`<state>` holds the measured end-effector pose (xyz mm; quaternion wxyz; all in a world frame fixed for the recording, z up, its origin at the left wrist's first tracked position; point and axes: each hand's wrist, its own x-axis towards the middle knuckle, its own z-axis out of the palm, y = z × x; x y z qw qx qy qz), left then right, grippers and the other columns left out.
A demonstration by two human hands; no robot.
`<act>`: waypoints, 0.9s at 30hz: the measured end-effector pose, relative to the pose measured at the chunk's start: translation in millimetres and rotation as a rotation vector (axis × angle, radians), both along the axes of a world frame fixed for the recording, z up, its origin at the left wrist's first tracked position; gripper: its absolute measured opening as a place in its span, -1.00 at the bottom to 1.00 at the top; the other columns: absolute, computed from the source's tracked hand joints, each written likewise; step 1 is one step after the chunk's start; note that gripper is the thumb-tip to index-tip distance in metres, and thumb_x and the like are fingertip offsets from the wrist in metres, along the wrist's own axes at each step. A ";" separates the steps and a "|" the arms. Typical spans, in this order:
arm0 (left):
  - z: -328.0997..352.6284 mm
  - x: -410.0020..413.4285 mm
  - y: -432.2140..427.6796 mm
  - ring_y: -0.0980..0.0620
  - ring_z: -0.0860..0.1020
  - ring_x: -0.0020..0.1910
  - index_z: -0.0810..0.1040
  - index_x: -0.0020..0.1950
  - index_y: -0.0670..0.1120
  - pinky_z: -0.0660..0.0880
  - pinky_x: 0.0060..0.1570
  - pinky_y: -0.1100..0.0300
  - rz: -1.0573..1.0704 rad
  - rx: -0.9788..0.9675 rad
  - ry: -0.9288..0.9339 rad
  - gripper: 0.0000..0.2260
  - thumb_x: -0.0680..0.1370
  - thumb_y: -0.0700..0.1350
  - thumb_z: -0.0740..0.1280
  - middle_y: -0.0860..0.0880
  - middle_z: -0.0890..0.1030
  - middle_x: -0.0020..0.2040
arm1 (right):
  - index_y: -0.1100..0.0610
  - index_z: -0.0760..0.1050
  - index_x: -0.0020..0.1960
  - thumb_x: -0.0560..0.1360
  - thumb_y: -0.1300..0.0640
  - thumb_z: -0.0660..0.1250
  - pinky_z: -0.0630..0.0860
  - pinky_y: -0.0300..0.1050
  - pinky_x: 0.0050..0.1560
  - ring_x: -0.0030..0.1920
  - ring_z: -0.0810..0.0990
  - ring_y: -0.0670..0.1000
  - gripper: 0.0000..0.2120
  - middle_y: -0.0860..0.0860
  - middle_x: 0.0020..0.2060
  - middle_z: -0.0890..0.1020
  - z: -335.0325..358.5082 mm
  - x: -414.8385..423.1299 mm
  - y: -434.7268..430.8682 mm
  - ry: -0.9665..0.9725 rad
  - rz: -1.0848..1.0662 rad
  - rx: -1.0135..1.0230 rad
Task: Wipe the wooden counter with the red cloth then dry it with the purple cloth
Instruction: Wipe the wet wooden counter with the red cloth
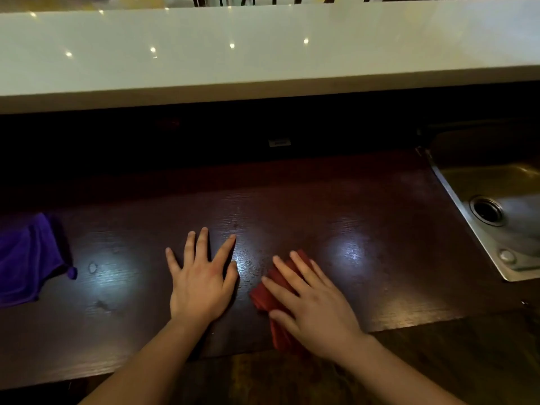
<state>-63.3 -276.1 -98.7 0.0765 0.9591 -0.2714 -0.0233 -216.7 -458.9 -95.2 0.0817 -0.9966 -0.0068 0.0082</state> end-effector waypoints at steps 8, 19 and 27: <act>1.5 0.9 0.8 -0.15 -0.04 0.57 0.12 0.52 0.26 -0.10 0.43 -0.39 0.013 0.003 0.010 -0.51 0.57 0.19 -0.06 -0.16 0.15 0.58 | -0.09 0.13 0.53 0.59 -0.19 0.02 -0.01 0.14 0.52 0.56 -0.05 0.14 -0.47 0.02 0.58 0.05 9.4 70.9 -81.1 0.081 -0.557 -0.013; -5.0 2.7 2.9 -0.15 0.08 0.55 0.32 0.46 0.17 -0.04 0.43 -0.38 0.018 -0.062 -0.004 -0.54 0.56 0.13 0.03 -0.16 0.26 0.53 | -0.04 0.28 0.47 0.58 -0.17 0.07 0.21 0.19 0.46 0.52 0.16 0.19 -0.50 0.08 0.52 0.23 2.6 -4.7 -109.2 0.023 -0.412 -0.084; 1.1 0.2 2.3 -0.15 0.06 0.56 0.31 0.48 0.15 -0.05 0.43 -0.38 0.017 -0.057 0.007 -0.51 0.56 0.15 -0.01 -0.16 0.24 0.54 | -0.10 0.18 0.51 0.58 -0.23 0.00 0.10 0.15 0.50 0.55 0.04 0.16 -0.47 0.06 0.56 0.13 3.9 54.9 -56.5 0.038 -0.370 -0.066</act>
